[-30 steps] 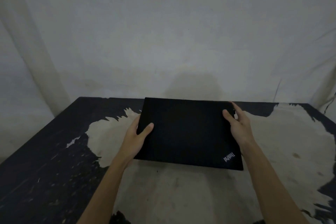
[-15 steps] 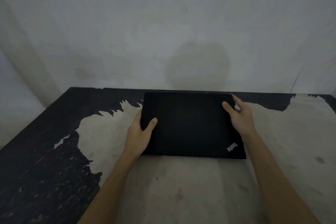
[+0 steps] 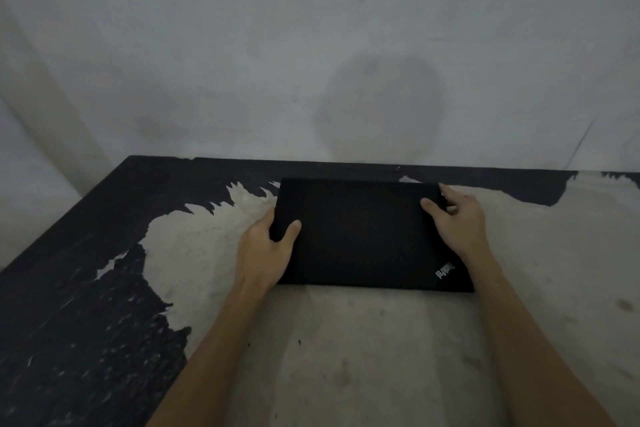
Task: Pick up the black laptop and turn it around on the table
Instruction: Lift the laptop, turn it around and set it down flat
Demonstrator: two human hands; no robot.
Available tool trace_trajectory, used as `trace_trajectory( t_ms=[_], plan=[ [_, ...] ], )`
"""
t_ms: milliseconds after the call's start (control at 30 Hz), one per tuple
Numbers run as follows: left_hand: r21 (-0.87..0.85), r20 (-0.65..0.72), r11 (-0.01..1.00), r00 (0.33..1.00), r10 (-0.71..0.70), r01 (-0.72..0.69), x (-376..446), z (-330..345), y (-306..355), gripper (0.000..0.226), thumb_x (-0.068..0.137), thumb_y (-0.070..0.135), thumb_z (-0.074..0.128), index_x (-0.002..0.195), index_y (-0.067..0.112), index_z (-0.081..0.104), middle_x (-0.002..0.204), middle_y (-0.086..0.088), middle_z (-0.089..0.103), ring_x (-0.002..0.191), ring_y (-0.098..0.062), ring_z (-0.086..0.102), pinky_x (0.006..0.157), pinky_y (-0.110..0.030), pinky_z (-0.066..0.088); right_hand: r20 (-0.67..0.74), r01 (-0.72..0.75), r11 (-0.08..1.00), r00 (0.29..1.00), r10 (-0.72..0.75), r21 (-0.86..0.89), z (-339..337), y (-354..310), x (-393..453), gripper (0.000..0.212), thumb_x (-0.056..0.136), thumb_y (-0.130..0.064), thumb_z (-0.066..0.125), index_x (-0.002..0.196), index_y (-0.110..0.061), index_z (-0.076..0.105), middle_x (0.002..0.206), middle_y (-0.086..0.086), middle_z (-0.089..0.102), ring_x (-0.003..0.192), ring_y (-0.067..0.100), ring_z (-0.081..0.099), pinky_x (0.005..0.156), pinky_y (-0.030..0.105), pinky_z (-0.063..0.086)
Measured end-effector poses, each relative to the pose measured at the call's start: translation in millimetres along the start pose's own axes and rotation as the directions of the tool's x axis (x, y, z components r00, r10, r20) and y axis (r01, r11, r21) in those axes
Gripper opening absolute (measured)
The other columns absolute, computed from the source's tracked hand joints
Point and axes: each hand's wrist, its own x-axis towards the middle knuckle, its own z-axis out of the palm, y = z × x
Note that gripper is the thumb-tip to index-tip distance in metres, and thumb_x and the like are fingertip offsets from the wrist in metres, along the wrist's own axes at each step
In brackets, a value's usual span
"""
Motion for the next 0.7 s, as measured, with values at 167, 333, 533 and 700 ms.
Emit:
trace_trajectory(
  t_ms=[167,333,533,700],
  plan=[
    [0.117,-0.015,0.993,1.000,-0.011,0.013,1,-1,-2,0.040,0.097,0.044,0.061,0.128,0.020,0.066,0.100,-0.002,0.060,0.088,-0.019,0.060,0.075,-0.031,0.048,0.076,0.020,0.993,0.997,-0.012,-0.116,-6,2,-9,0.066,0.090,-0.038,0.070,0.148,-0.014,0.049,0.129,0.013,0.048,0.104,0.023,0.055,0.093,0.031,0.041],
    [0.106,-0.035,0.993,0.998,-0.057,0.060,0,-2,-2,0.039,0.097,0.038,0.064,0.124,0.011,0.068,0.109,-0.005,0.046,0.079,-0.003,0.051,0.081,-0.028,0.047,0.105,0.003,0.984,0.994,0.016,-0.176,-3,-3,-12,0.068,0.089,-0.040,0.070,0.146,-0.009,0.049,0.133,0.016,0.047,0.120,0.031,0.052,0.105,0.036,0.040],
    [0.142,-0.031,0.988,0.998,-0.054,0.058,1,-2,0,0.036,0.098,0.036,0.062,0.122,0.011,0.068,0.110,-0.007,0.046,0.078,-0.001,0.048,0.079,-0.024,0.042,0.188,-0.001,0.976,0.981,0.043,-0.216,-1,-6,-2,0.068,0.086,-0.048,0.070,0.139,-0.007,0.056,0.134,0.018,0.057,0.120,0.034,0.057,0.102,0.048,0.047],
    [0.160,-0.036,0.985,0.998,-0.059,0.064,-1,-3,2,0.041,0.097,0.035,0.064,0.130,0.011,0.065,0.112,-0.004,0.046,0.076,0.004,0.045,0.079,-0.023,0.040,0.182,0.008,0.961,0.982,0.044,-0.275,-2,-6,-7,0.074,0.089,-0.050,0.066,0.149,-0.012,0.045,0.142,0.020,0.046,0.129,0.034,0.047,0.109,0.050,0.040]
  ],
)
